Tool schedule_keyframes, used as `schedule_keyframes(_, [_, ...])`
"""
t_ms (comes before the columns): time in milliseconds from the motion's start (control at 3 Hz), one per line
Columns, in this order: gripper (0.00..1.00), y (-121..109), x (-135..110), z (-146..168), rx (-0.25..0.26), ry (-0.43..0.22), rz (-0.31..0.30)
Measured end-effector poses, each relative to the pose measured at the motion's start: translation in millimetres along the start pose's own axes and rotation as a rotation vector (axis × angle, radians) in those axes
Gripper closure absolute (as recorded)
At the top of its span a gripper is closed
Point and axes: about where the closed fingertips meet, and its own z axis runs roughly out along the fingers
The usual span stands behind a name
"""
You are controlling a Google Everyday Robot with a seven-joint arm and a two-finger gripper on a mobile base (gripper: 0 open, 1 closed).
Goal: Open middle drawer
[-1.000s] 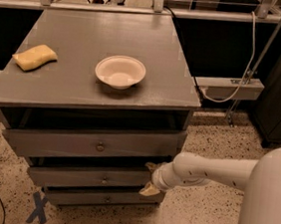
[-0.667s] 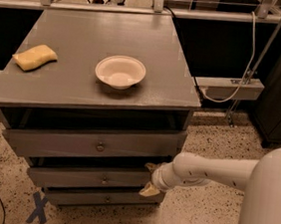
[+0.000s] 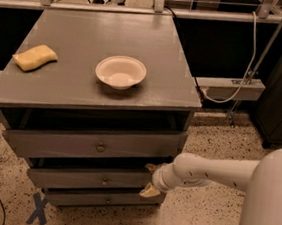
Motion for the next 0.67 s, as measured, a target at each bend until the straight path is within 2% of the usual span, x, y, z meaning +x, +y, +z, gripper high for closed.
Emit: schedule_keyframes(667, [0.34,0.1,0.0,-0.1,0.000,0.000,0.000])
